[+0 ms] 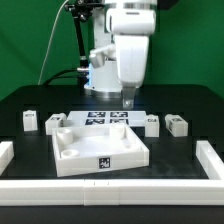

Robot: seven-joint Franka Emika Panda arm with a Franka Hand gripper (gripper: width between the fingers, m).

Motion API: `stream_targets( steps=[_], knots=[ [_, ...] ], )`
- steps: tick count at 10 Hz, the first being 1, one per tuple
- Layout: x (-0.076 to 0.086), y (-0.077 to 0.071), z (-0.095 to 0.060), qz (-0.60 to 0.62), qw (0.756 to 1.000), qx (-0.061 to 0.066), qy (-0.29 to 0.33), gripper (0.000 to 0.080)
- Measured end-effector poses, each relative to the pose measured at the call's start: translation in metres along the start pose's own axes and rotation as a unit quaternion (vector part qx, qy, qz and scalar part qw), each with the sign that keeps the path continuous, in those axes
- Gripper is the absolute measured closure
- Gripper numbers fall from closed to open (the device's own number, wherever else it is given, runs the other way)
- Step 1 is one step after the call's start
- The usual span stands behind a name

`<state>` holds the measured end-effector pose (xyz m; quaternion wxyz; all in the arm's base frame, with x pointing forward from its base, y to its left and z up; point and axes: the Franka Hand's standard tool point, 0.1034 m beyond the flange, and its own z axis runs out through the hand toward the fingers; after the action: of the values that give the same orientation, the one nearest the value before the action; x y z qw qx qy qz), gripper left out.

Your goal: Assemble one leg

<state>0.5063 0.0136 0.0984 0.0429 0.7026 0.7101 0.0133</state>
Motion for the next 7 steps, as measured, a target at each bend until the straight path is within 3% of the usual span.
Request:
stream_targets(
  steps=[1,5,6,7],
  knots=[
    [-0.006,-0.007,0.001,0.005,1.0,0.004,-0.001,0.015],
    [-0.005,-0.006,0.002,0.005,1.0,0.004,-0.001,0.015],
    [-0.01,-0.009,0.004,-0.028,1.0,0.005,-0.001,0.015],
    [-0.025,-0.018,0.012,-0.071,0.997,0.012,-0.001,0.015]
  ],
)
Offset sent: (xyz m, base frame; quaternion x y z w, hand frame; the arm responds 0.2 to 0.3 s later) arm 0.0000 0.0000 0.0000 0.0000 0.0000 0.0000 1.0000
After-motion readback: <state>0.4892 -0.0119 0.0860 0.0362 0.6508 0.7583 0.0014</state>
